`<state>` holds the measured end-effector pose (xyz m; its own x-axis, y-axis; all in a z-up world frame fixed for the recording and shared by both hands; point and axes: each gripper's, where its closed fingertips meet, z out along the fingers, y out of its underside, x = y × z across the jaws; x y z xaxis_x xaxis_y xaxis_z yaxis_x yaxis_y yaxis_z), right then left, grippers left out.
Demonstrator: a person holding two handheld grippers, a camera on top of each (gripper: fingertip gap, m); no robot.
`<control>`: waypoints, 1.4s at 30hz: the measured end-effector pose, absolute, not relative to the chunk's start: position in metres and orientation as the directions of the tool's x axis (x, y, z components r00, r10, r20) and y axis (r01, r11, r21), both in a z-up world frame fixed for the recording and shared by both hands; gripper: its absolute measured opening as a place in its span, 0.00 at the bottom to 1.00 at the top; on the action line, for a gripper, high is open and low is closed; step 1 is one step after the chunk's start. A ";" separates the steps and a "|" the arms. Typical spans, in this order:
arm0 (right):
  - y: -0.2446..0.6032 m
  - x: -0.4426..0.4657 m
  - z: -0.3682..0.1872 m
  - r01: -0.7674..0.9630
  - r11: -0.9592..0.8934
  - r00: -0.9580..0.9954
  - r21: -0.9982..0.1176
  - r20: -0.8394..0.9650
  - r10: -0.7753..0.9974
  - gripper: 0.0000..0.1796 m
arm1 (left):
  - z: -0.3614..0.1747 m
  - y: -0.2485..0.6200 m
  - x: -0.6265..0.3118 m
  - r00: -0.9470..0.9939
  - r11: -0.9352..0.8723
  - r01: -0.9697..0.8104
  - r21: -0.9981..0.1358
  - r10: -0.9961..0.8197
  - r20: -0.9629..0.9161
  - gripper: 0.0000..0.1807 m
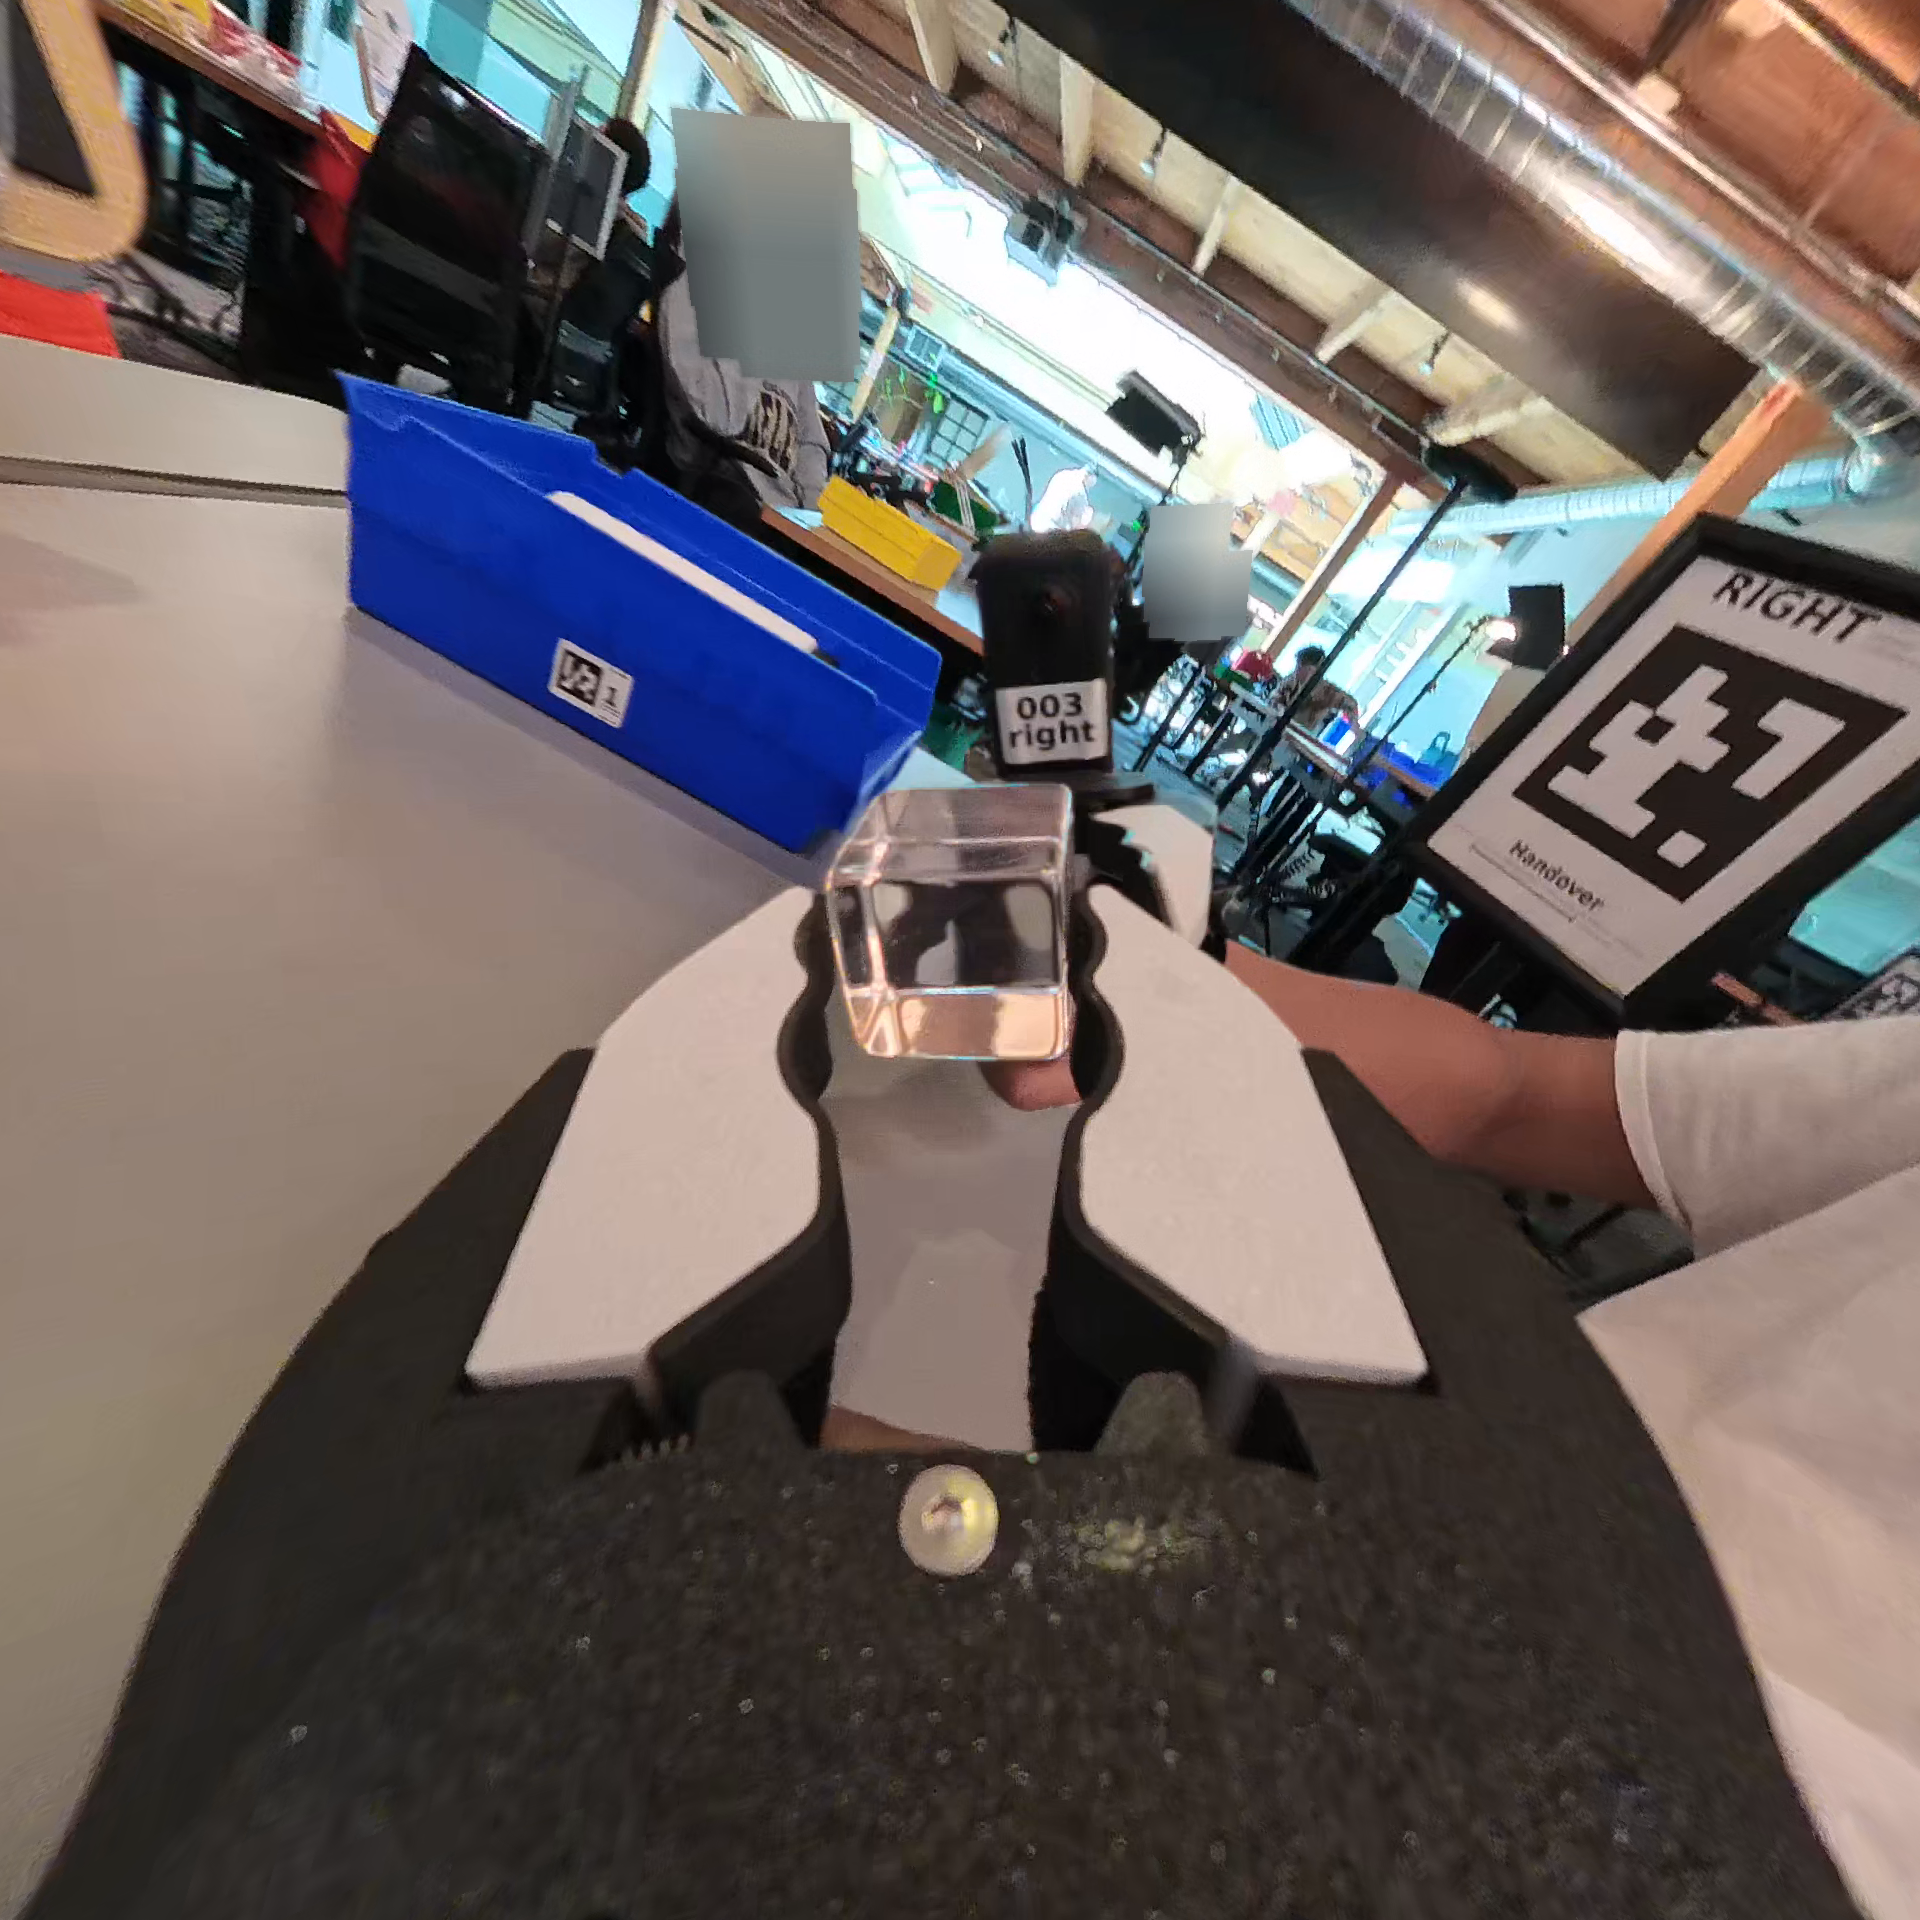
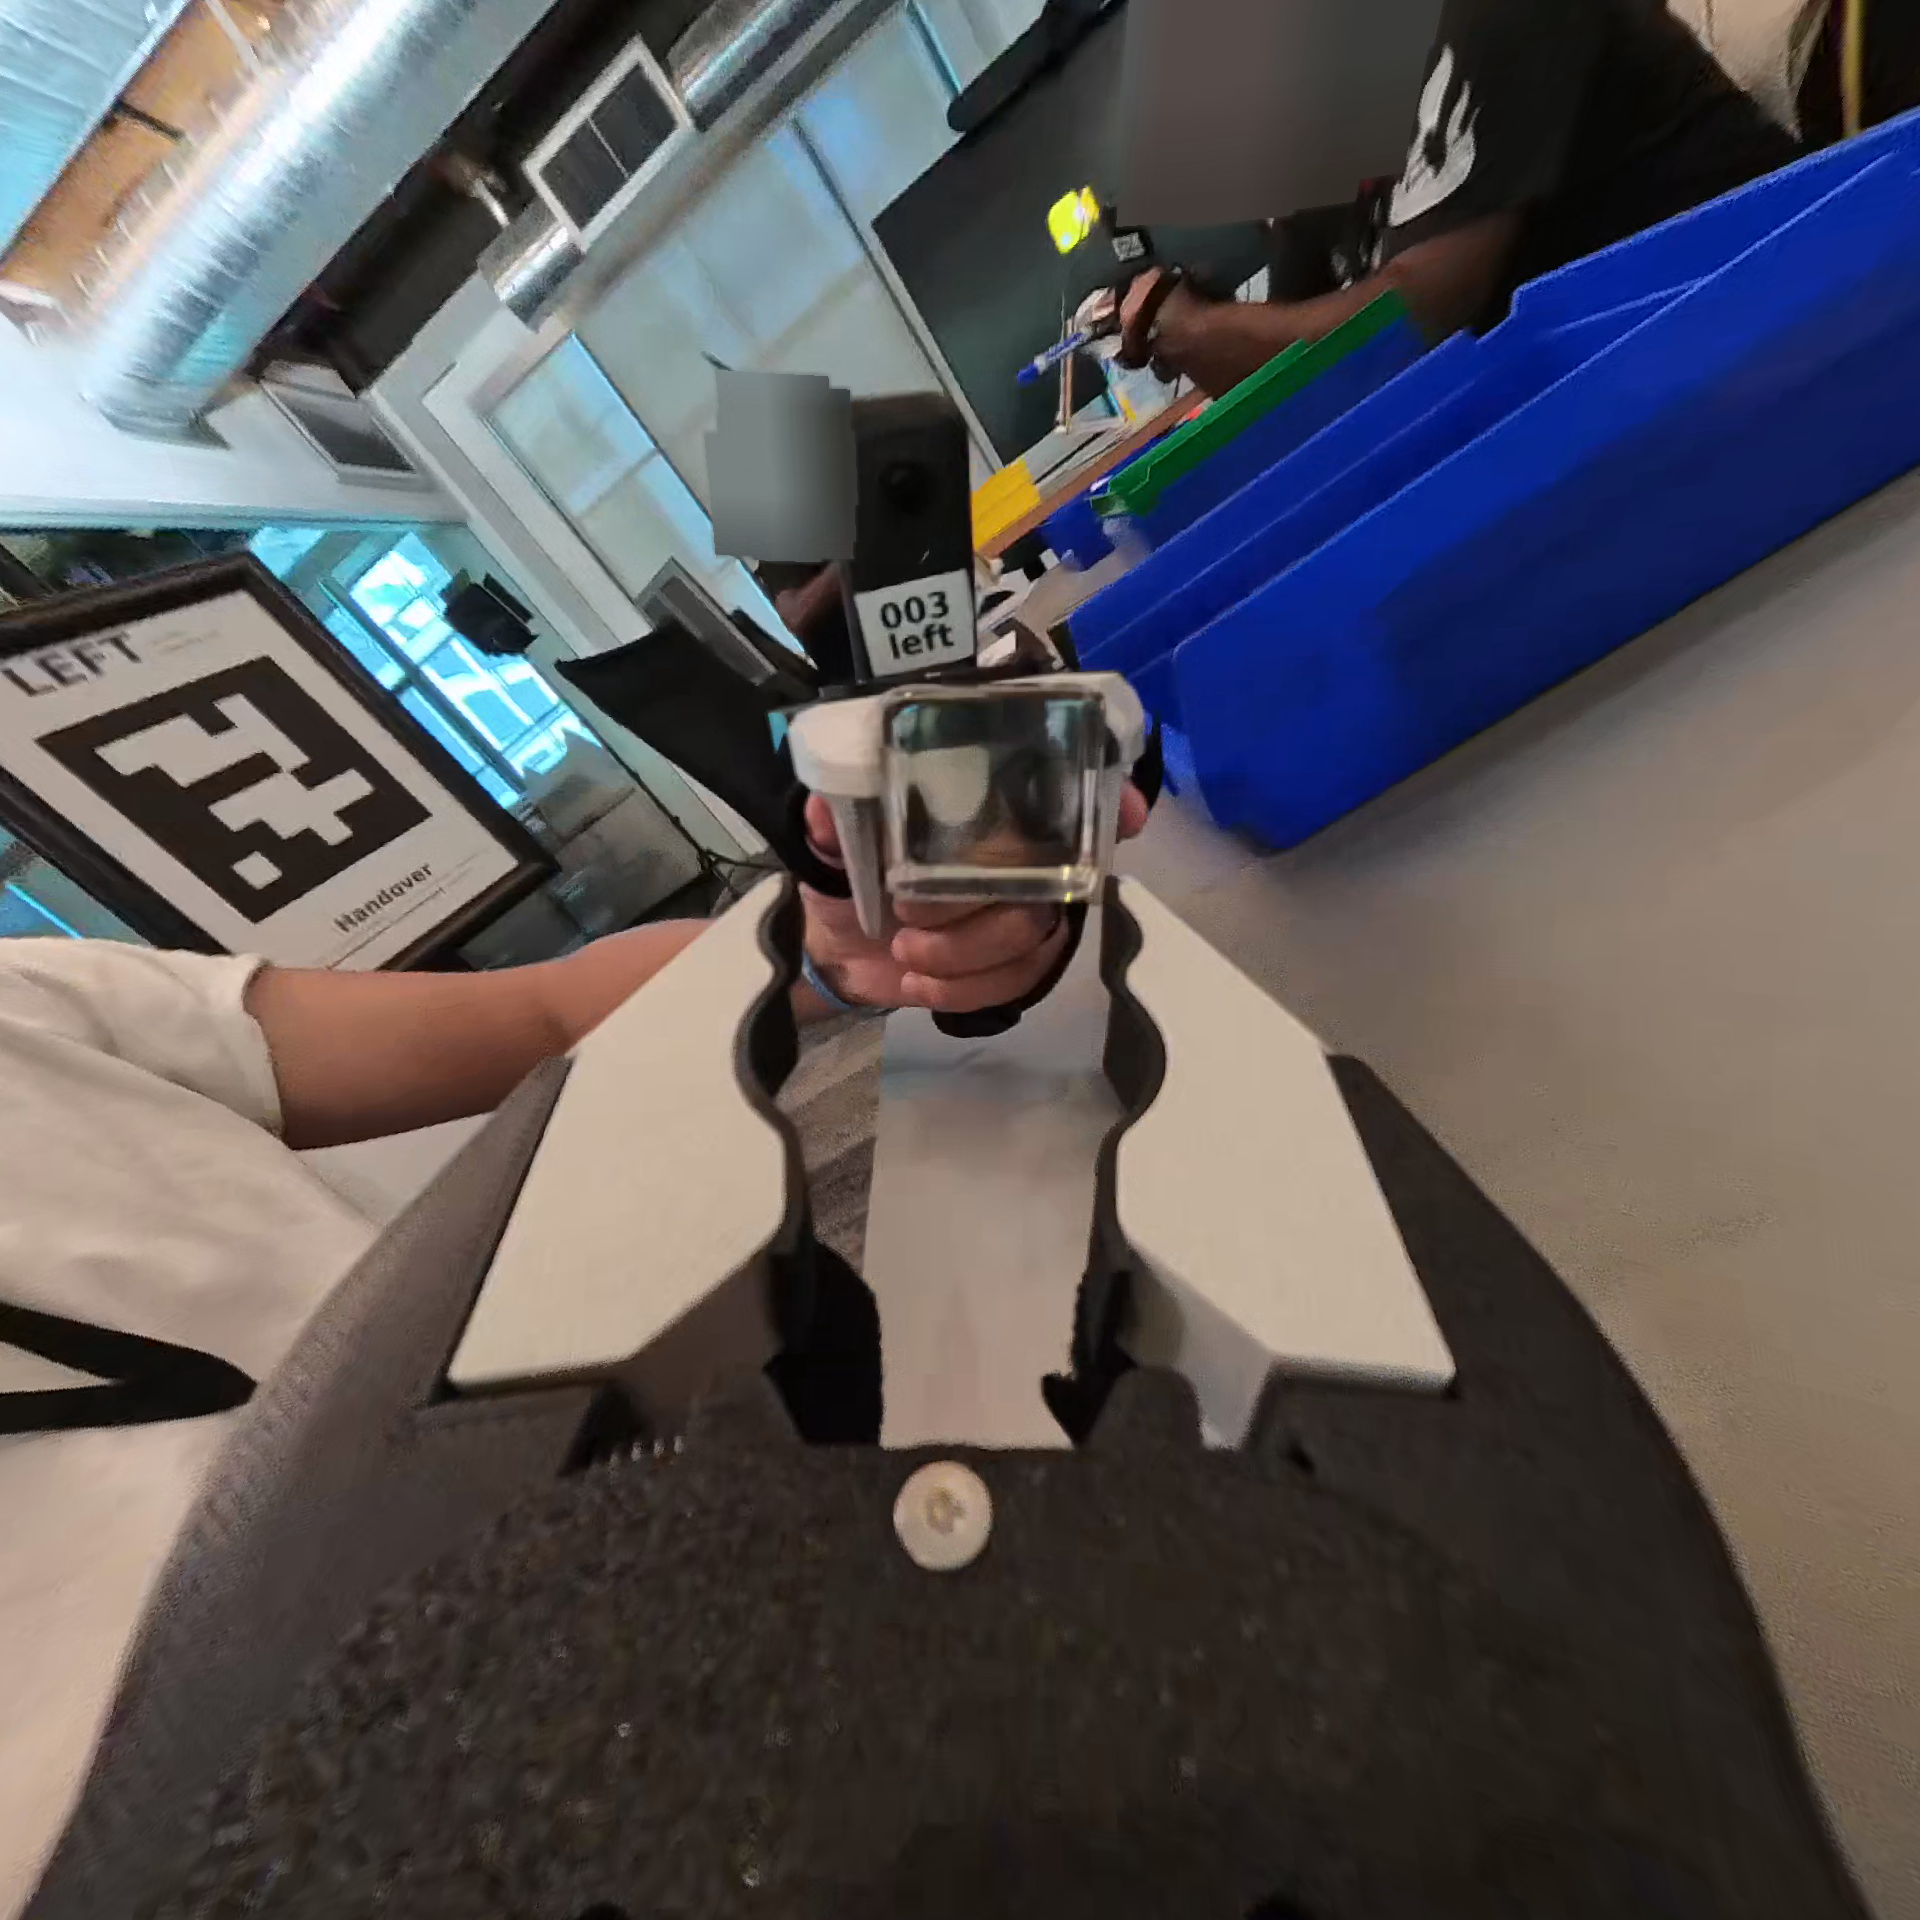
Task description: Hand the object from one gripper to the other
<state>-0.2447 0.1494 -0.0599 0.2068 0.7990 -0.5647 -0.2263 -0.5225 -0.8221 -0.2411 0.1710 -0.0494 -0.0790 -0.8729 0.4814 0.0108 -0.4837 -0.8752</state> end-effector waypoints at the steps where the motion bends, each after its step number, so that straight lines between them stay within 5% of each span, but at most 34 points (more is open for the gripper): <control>1: 0.150 -0.248 -0.061 -0.217 -0.510 0.216 -0.832 -0.551 0.806 0.31 | -0.050 0.166 -0.237 -0.086 -0.476 -0.001 -0.879 -0.876 0.474 0.23; 9: 0.157 -0.243 -0.073 -0.134 -0.454 0.322 -0.881 -0.472 0.821 0.24 | -0.063 0.161 -0.228 -0.040 -0.452 -0.047 -0.891 -0.890 0.454 0.24; 14: 0.187 -0.215 -0.111 0.222 -0.245 0.666 -0.944 -0.036 0.745 0.24 | -0.069 0.186 -0.237 0.159 -0.460 -0.048 -0.886 -0.880 0.448 0.29; 19: 0.198 -0.207 -0.104 0.669 0.034 0.631 -0.742 0.592 0.501 0.24 | -0.081 0.186 -0.236 0.291 -0.478 -0.154 -0.865 -0.858 0.423 0.32; 25: 0.189 -0.228 -0.087 0.778 0.168 0.519 -0.605 0.771 0.369 0.24 | -0.089 0.177 -0.232 0.271 -0.438 -0.224 -0.870 -0.886 0.376 0.24; 32: 0.183 -0.233 -0.084 0.611 0.152 0.648 -0.777 0.601 0.468 0.27 | -0.085 0.175 -0.238 0.179 -0.458 -0.249 -0.853 -0.887 0.425 0.22; 37: 0.176 -0.220 -0.071 0.106 -0.062 0.677 -0.992 0.026 0.735 0.34 | -0.076 0.192 -0.253 0.132 -0.591 -0.119 -0.798 -0.806 0.578 0.22; 40: 0.179 -0.203 -0.063 -0.253 -0.376 0.460 -0.891 -0.453 0.764 0.37 | -0.059 0.196 -0.256 0.030 -0.671 0.006 -0.742 -0.741 0.671 0.22; 42: 0.176 -0.204 -0.052 -0.381 -0.507 0.264 -0.773 -0.617 0.741 0.37 | -0.054 0.195 -0.254 -0.008 -0.711 0.049 -0.702 -0.703 0.711 0.22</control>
<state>-0.2035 0.1764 -0.0520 0.2645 0.7413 -0.6168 -0.3810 -0.5073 -0.7730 -0.2538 0.1951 -0.0539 -0.0082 -0.7028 0.7113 0.0493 -0.7108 -0.7017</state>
